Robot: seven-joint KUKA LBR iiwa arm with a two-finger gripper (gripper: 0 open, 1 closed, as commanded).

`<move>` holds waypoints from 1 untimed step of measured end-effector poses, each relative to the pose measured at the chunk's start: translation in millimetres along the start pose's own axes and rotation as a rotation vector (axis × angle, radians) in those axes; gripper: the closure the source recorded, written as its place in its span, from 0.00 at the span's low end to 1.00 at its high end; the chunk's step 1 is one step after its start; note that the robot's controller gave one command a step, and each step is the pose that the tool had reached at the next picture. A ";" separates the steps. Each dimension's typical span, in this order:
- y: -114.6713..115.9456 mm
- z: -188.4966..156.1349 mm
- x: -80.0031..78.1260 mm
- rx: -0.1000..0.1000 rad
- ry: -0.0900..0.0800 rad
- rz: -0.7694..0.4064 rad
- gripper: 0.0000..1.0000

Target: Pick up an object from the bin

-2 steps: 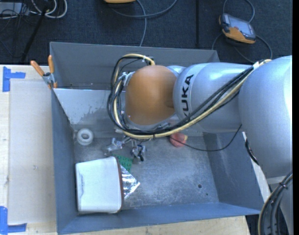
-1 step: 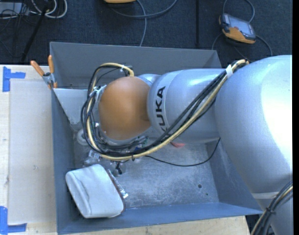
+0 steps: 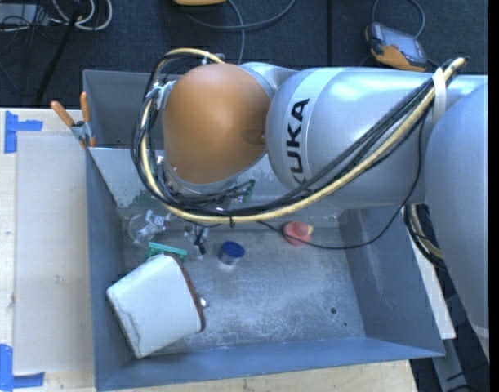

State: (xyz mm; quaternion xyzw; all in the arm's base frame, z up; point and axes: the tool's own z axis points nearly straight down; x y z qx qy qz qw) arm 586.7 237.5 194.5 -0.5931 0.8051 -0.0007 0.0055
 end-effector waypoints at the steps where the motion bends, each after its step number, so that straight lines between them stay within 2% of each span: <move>1: 40.7 -52.2 38.4 -0.005 0.006 -0.006 1.00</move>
Offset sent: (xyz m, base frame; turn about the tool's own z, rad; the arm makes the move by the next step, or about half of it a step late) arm -0.0503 -0.0249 0.0486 -0.0063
